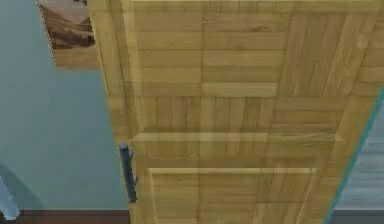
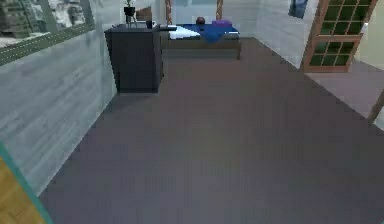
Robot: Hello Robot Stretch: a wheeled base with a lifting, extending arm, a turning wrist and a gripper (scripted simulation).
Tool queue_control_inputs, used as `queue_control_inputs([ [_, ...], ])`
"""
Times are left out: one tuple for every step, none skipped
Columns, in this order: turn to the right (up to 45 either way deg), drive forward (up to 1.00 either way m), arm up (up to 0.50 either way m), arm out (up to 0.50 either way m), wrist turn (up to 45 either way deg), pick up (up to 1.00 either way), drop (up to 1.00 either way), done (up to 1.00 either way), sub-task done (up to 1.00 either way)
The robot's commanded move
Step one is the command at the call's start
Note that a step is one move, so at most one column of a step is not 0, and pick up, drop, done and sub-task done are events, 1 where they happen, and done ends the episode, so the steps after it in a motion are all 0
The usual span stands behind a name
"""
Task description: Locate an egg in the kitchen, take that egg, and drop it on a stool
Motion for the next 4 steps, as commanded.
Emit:
queue_control_inputs([
  [45.0,0.00,0.00,0.00,0.0,0.00,0.00,0.00,0.00],
  [45.0,0.00,0.00,0.00,0.0,0.00,0.00,0.00,0.00],
  [33.0,0.00,0.00,0.00,0.0,0.00,0.00,0.00,0.00],
  [0.0,1.00,0.00,0.00,0.0,0.00,0.00,0.00,0.00],
])
